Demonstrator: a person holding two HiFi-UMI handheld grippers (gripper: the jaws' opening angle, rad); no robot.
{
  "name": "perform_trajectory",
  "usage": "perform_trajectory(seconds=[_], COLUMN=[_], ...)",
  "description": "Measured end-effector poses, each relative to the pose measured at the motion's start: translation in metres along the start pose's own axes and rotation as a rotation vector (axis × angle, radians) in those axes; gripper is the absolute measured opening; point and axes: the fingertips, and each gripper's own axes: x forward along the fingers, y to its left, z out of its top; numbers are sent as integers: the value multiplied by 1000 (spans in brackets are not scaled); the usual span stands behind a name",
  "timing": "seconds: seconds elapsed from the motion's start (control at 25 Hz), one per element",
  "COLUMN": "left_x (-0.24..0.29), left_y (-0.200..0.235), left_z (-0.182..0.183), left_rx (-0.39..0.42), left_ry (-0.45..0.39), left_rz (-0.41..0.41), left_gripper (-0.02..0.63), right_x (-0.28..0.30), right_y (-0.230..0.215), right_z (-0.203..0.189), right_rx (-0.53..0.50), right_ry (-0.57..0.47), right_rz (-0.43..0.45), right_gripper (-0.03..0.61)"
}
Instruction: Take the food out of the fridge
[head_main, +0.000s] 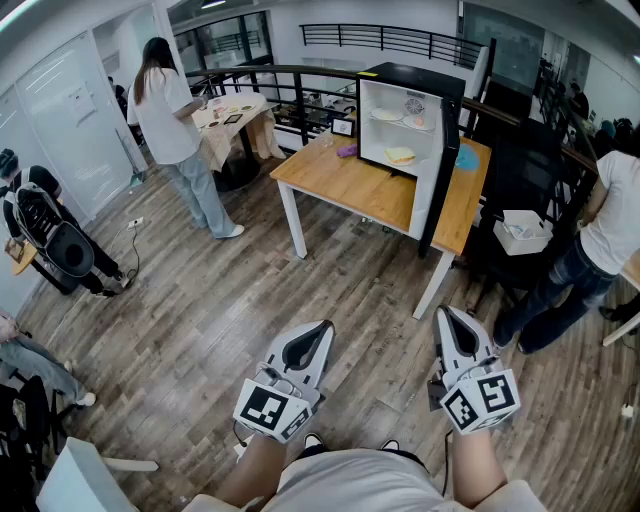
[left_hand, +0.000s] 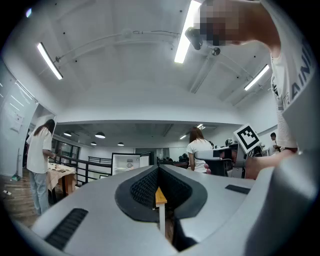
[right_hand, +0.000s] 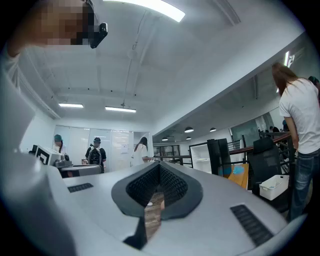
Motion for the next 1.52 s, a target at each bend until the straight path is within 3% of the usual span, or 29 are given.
perform_trajectory(seconds=[0.4, 0.56, 0.68, 0.92, 1.28, 1.52], left_x=[-4, -6, -7, -14, -27, -59], left_y=[-4, -5, -3, 6, 52, 101], left_z=[2, 4, 5, 2, -10, -25], left_rx=[3, 3, 5, 18, -20, -58], left_ry=[-4, -2, 8, 21, 13, 33], left_rz=[2, -1, -3, 8, 11, 6], left_gripper=[9, 9, 9, 9, 9, 9], right_x=[-6, -4, -2, 0, 33, 65], right_y=[3, 17, 22, 21, 43, 84], right_z=[0, 3, 3, -7, -22, -43], right_rx=[-3, -6, -21, 29, 3, 2], right_ry=[6, -3, -13, -5, 55, 83], right_rz=[3, 74, 81, 71, 62, 37], right_gripper=[20, 20, 20, 20, 20, 20])
